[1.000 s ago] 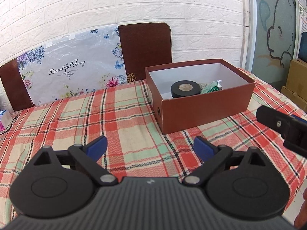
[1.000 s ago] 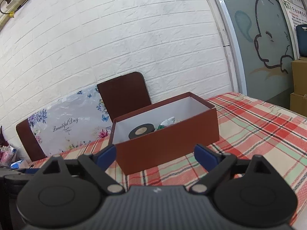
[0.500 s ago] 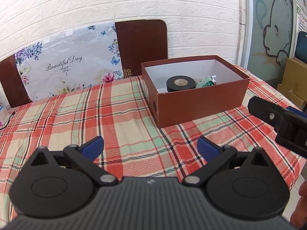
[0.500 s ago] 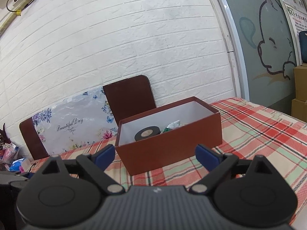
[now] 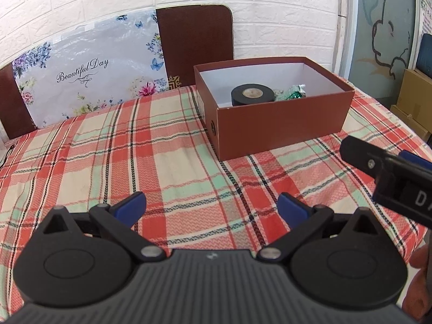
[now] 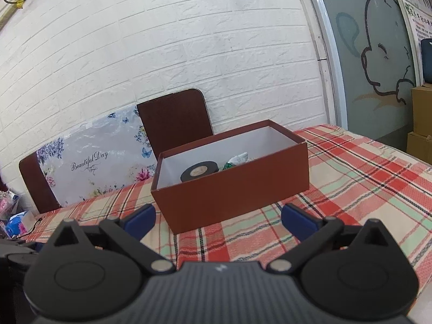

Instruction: Organize objects

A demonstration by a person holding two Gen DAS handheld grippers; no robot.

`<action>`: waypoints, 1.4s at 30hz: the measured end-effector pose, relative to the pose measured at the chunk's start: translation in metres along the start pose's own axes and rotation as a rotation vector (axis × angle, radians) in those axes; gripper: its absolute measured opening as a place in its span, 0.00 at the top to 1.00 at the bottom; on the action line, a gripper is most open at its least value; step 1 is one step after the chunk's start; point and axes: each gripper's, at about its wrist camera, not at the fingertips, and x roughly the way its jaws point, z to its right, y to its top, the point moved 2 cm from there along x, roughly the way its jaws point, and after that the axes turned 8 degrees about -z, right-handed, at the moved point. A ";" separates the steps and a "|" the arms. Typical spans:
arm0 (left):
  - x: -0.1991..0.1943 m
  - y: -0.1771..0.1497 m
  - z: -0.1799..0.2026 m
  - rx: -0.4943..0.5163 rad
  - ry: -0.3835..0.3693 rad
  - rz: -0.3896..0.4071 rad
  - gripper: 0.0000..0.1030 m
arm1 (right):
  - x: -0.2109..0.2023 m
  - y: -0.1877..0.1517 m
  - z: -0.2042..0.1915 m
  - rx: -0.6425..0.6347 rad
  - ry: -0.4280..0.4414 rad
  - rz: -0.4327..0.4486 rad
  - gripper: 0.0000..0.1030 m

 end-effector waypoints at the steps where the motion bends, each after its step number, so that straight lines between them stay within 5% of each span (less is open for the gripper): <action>1: 0.001 0.000 0.000 0.001 0.004 -0.003 0.00 | 0.004 0.000 0.002 0.005 0.001 -0.009 0.00; 16: 0.020 0.004 0.001 -0.014 0.035 -0.053 0.00 | 0.017 -0.002 0.009 -0.012 -0.012 -0.023 0.00; 27: 0.013 0.009 0.000 -0.015 0.075 0.049 0.00 | 0.027 0.000 0.008 -0.009 -0.001 -0.046 0.00; 42: 0.037 0.014 -0.012 -0.058 0.122 -0.066 0.00 | 0.056 -0.006 0.016 -0.011 -0.033 -0.143 0.00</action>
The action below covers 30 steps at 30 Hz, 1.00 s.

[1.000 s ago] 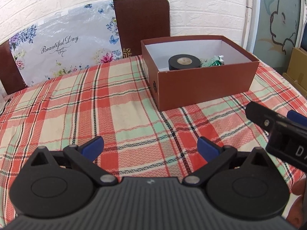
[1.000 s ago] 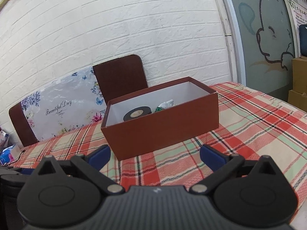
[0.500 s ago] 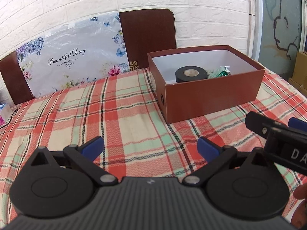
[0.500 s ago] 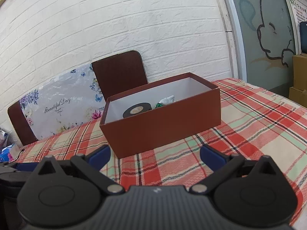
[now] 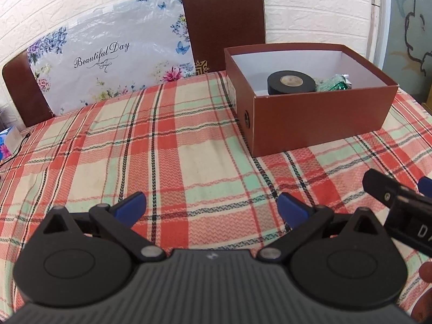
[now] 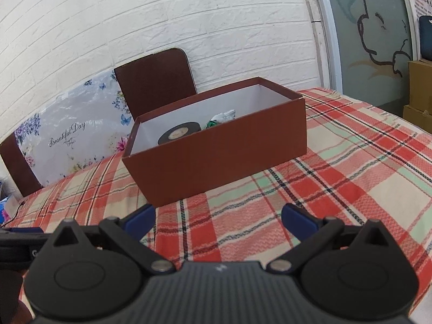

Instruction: Organize objects

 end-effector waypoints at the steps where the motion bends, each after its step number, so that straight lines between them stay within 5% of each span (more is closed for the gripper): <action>1: 0.001 0.000 0.001 0.003 -0.001 -0.005 0.00 | 0.000 0.000 -0.001 -0.008 -0.002 0.001 0.00; 30: 0.006 0.000 0.001 -0.009 -0.011 -0.041 0.00 | -0.006 0.008 -0.003 -0.021 -0.019 0.043 0.00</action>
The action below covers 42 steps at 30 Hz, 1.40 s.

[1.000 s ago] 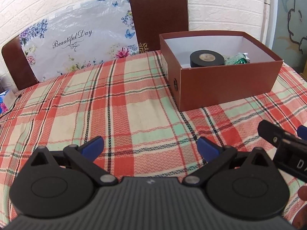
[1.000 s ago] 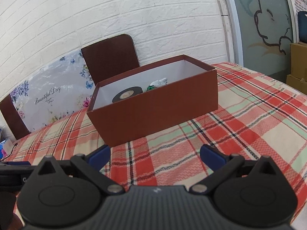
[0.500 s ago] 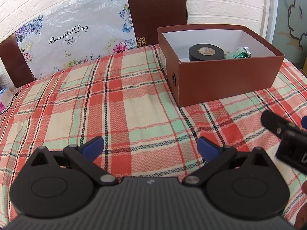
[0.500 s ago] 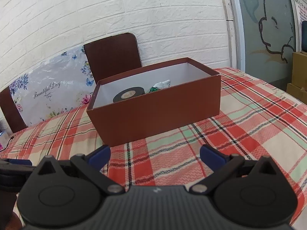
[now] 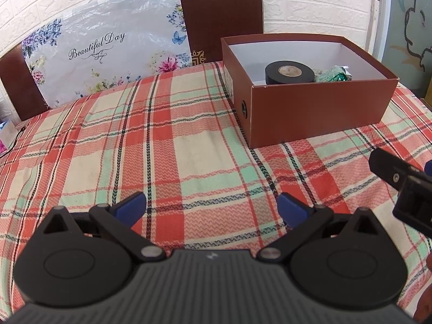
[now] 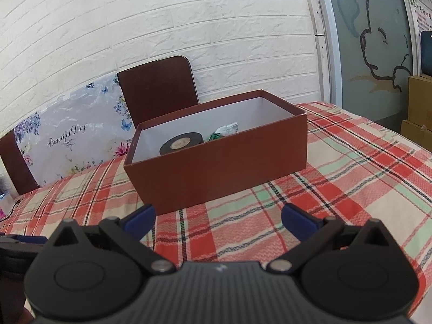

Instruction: Organize objects

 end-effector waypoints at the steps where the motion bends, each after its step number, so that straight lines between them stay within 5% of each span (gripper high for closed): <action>1: 0.000 0.000 0.000 0.000 0.000 -0.002 0.00 | 0.000 0.000 0.000 0.002 0.000 -0.001 0.00; 42: -0.007 -0.003 -0.003 -0.012 -0.002 0.000 0.00 | -0.006 -0.001 -0.006 -0.016 0.009 -0.011 0.00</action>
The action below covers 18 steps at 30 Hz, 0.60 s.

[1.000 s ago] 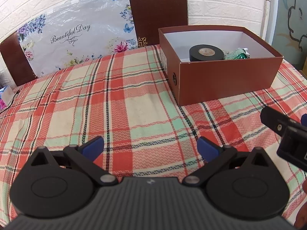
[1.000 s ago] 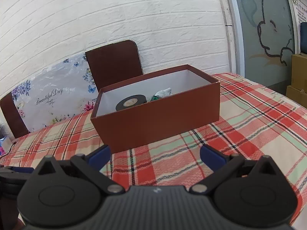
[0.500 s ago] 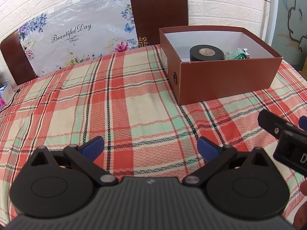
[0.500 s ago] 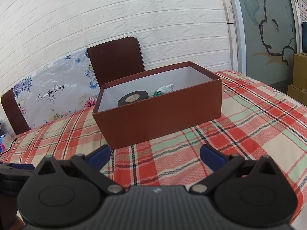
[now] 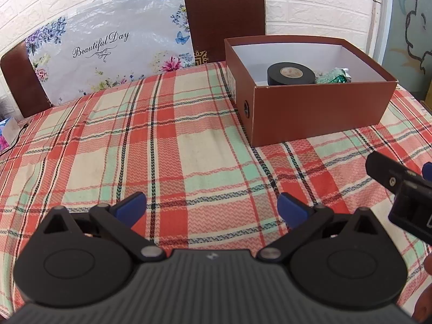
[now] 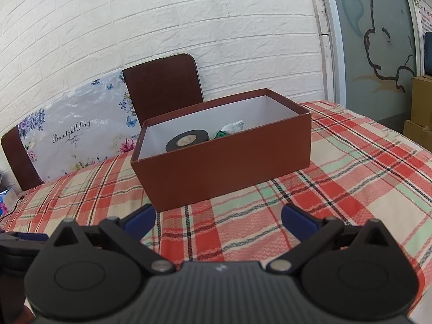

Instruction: Organize objects

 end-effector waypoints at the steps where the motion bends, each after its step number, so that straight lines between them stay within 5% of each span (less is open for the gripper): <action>1: 0.000 0.000 0.000 -0.001 0.000 -0.001 0.00 | -0.001 0.000 0.000 -0.002 0.000 0.002 0.00; 18: 0.003 0.000 -0.002 -0.008 0.001 -0.011 0.00 | 0.002 -0.003 -0.003 -0.004 -0.002 -0.006 0.00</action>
